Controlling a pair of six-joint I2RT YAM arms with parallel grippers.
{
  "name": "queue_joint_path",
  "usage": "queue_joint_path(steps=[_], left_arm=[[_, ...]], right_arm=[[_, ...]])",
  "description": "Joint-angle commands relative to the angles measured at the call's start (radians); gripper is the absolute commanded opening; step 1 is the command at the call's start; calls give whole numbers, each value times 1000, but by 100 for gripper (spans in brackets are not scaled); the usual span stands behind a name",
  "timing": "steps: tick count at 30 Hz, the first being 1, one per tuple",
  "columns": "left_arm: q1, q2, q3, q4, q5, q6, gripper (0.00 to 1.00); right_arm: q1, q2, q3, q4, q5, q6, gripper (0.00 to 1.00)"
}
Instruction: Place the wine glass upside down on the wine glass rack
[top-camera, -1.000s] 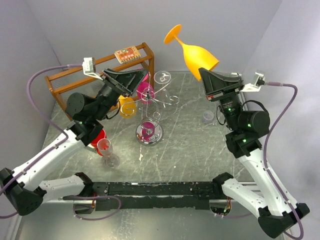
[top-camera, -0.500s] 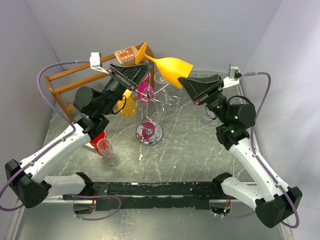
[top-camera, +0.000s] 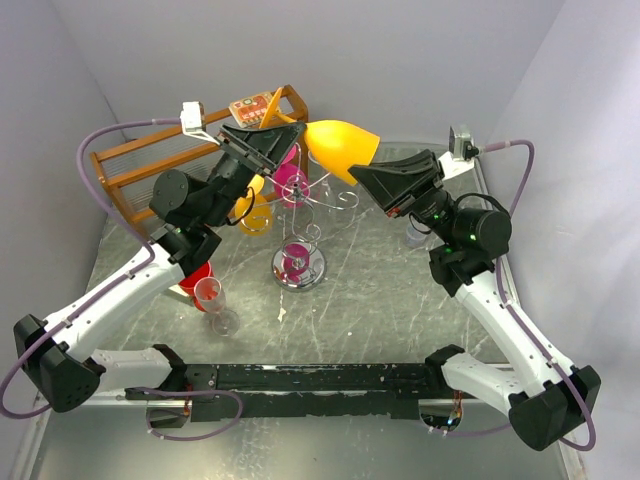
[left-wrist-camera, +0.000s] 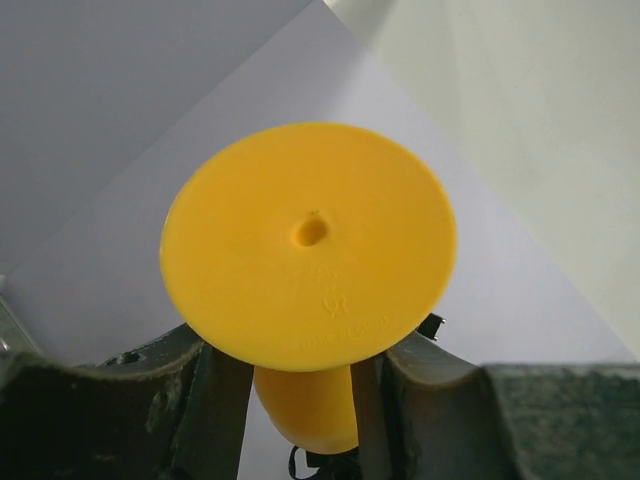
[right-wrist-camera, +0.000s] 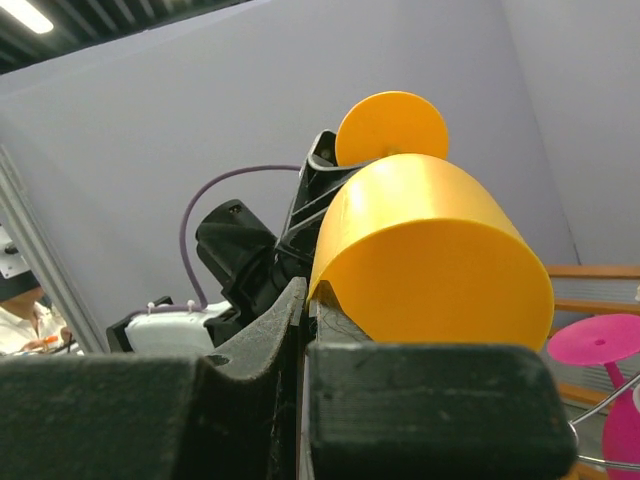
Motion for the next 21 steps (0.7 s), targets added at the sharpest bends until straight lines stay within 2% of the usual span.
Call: queue_joint_path(steps=[1,6,14,20,21], left_arm=[[8,-1,23,75,-25,8,47],[12,-1,22,103,-3,9,43],[11,-3,19,118,-6,10,40],[11,-12,6,125,-23,22,9],[12,-14,3,126,-28,26,7]], right_arm=[[1,4,15,4,-91,3,0],[1,16,21,-23,-147,-6,0],[1,37,-5,63,-239,40,0],[1,37,-5,64,-263,42,0],[1,32,-5,54,-260,36,0]])
